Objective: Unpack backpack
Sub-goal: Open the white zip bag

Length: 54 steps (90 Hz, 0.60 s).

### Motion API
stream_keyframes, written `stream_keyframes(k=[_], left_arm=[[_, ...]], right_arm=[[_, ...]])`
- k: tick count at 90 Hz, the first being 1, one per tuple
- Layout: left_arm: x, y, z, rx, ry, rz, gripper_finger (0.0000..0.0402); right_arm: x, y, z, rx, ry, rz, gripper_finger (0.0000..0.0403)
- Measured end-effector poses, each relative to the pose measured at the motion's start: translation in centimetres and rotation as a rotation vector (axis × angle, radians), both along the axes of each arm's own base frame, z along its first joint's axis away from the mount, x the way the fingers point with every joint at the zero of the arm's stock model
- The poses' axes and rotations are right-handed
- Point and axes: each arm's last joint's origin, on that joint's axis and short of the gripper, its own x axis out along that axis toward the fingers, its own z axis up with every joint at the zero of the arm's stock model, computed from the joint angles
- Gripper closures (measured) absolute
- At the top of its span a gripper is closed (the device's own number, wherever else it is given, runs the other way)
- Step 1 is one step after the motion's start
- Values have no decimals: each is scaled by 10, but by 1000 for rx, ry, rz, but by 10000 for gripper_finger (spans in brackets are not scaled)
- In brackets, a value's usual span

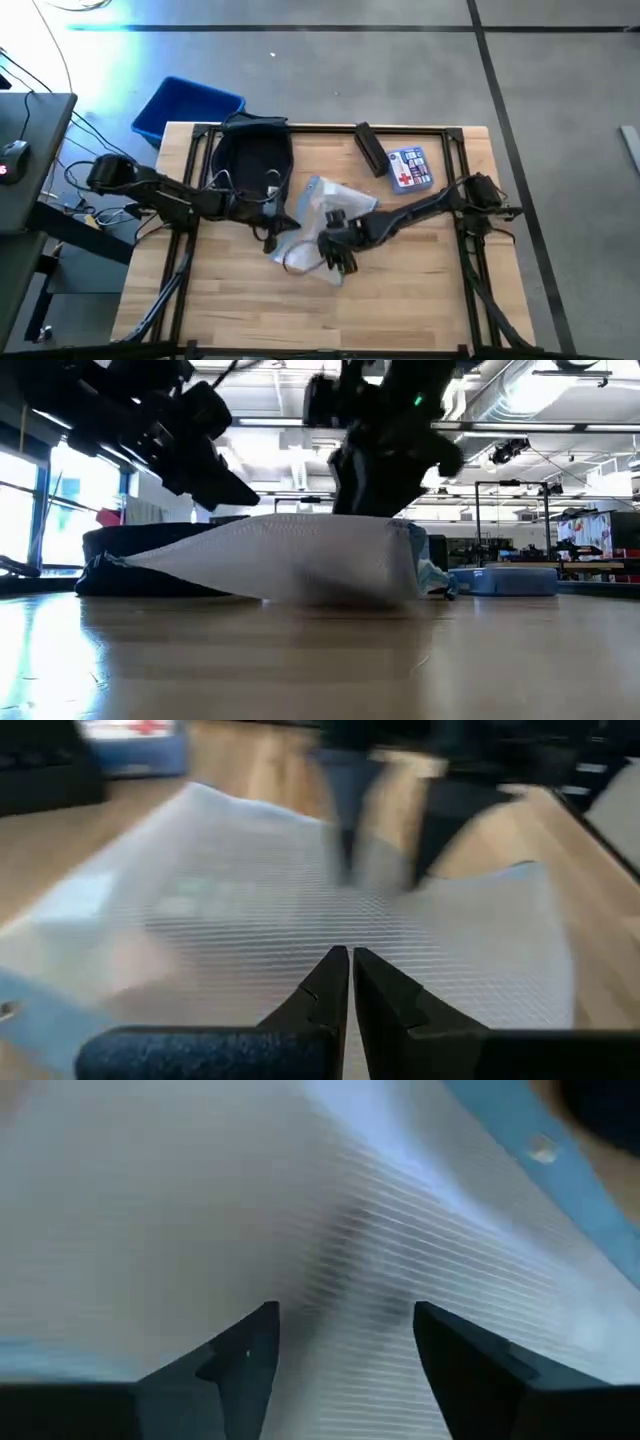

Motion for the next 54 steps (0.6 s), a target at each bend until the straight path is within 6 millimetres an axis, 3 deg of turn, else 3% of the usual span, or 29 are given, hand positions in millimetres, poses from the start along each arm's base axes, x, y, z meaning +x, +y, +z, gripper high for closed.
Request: stream_keyframes(k=[13, 25, 38, 54], left_arm=[[22, -4, -13, -23, 72, -61, 402], [39, -1, -29, 65, 183, -21, 402], [42, 9, -35, 279, 390, 220, 402], [36, 19, -21, 545, 432, 608, 402]], right_arm=[[-3, -26, -15, 27, 5, -121, 219], [-11, -26, -29, 53, 6, -204, 232], [-14, 0, -39, 125, -83, -218, 237], [-7, 47, -22, 151, -242, -59, 238]])
